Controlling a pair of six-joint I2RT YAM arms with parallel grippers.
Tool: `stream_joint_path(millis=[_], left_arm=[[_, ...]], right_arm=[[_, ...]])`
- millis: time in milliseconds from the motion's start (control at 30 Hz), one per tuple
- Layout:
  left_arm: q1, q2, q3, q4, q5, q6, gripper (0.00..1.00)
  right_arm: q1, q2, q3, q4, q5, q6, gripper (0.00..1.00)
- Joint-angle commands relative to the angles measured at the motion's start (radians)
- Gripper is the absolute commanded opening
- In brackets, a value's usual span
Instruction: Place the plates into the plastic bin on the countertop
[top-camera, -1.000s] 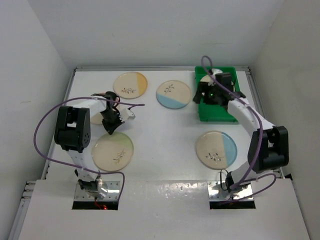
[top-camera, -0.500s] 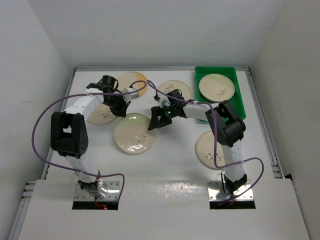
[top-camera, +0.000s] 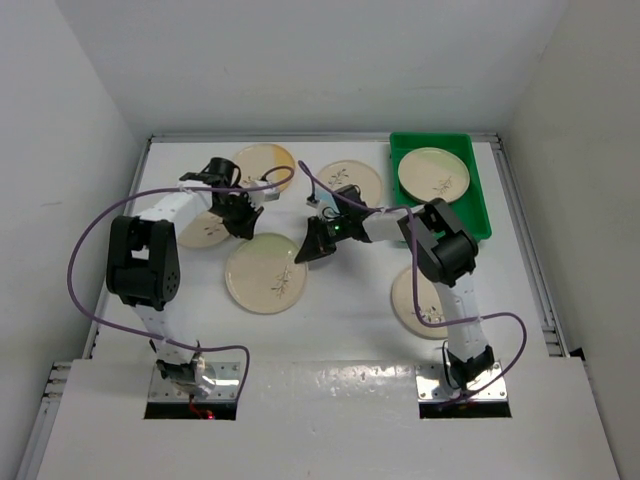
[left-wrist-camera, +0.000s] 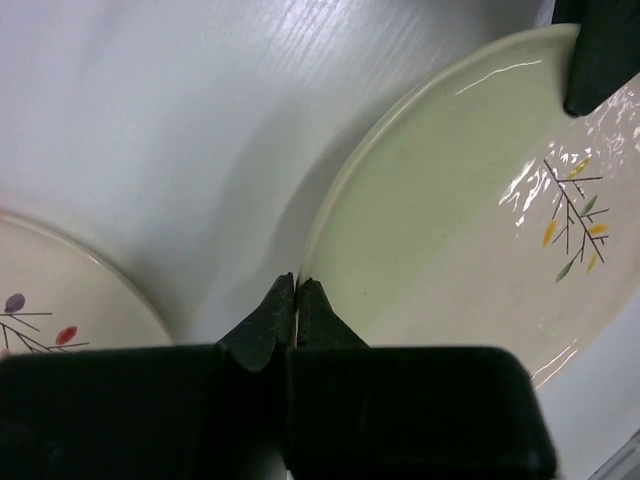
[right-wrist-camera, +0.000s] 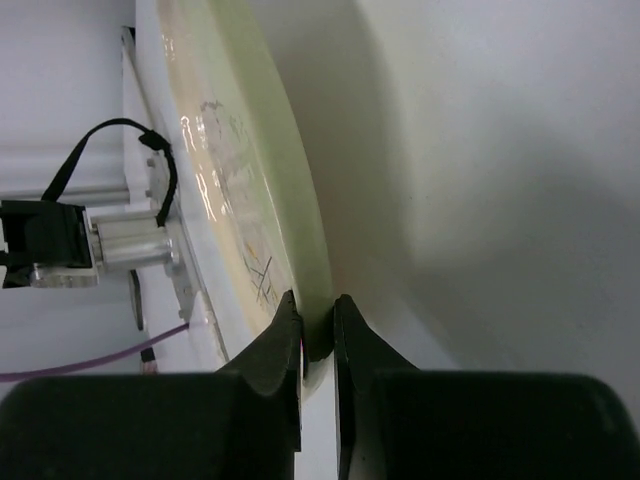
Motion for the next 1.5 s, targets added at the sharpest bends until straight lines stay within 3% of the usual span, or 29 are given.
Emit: stream_joint_path(millis=[0, 33, 67, 133, 233, 300, 400, 533, 633, 733, 900, 1067, 1300, 1467], left_arm=[[-0.009, -0.031, 0.051, 0.030, 0.031, -0.039, 0.00], [-0.009, -0.031, 0.085, 0.030, 0.017, -0.056, 0.01], [-0.009, -0.031, 0.108, 0.030, 0.017, -0.074, 0.10], [0.002, -0.031, 0.163, 0.007, 0.006, -0.136, 0.46], [0.027, -0.021, 0.281, -0.014, 0.048, -0.186, 0.70], [0.065, -0.021, 0.349, -0.014, 0.059, -0.220, 0.77], [0.109, -0.009, 0.424, -0.014, 0.025, -0.272, 0.77], [0.162, 0.002, 0.424, 0.053, -0.145, -0.376, 0.77], [0.192, 0.002, 0.403, 0.063, -0.161, -0.409, 0.77], [0.218, -0.007, 0.380, 0.072, -0.161, -0.409, 0.77], [0.269, -0.029, 0.320, 0.119, -0.231, -0.409, 0.77], [0.382, 0.009, 0.286, 0.130, -0.276, -0.487, 0.77], [0.508, 0.173, 0.277, 0.130, -0.313, -0.539, 0.80], [0.551, 0.296, 0.336, 0.121, -0.258, -0.529, 0.80]], right_arm=[[-0.047, -0.094, -0.008, 0.102, -0.036, 0.102, 0.00], [-0.073, -0.136, -0.010, 0.104, -0.039, 0.121, 0.00], [-0.098, -0.152, -0.013, 0.128, -0.039, 0.150, 0.00], [-0.150, -0.187, -0.032, 0.155, -0.036, 0.178, 0.00], [-0.253, -0.296, -0.054, 0.236, -0.027, 0.281, 0.00], [-0.358, -0.351, -0.089, 0.320, 0.008, 0.342, 0.00], [-0.509, -0.399, -0.161, 0.437, 0.090, 0.465, 0.00], [-0.679, -0.425, -0.284, 0.588, 0.363, 0.673, 0.00], [-0.768, -0.427, -0.342, 0.593, 0.511, 0.724, 0.00], [-0.788, -0.402, -0.332, 0.563, 0.604, 0.720, 0.00], [-0.805, -0.320, -0.255, 0.486, 0.624, 0.688, 0.00], [-0.793, -0.318, -0.247, 0.376, 0.689, 0.622, 0.00], [-0.762, -0.315, -0.140, 0.006, 0.757, 0.481, 0.52], [-0.735, -0.330, -0.073, -0.196, 0.855, 0.350, 0.56]])
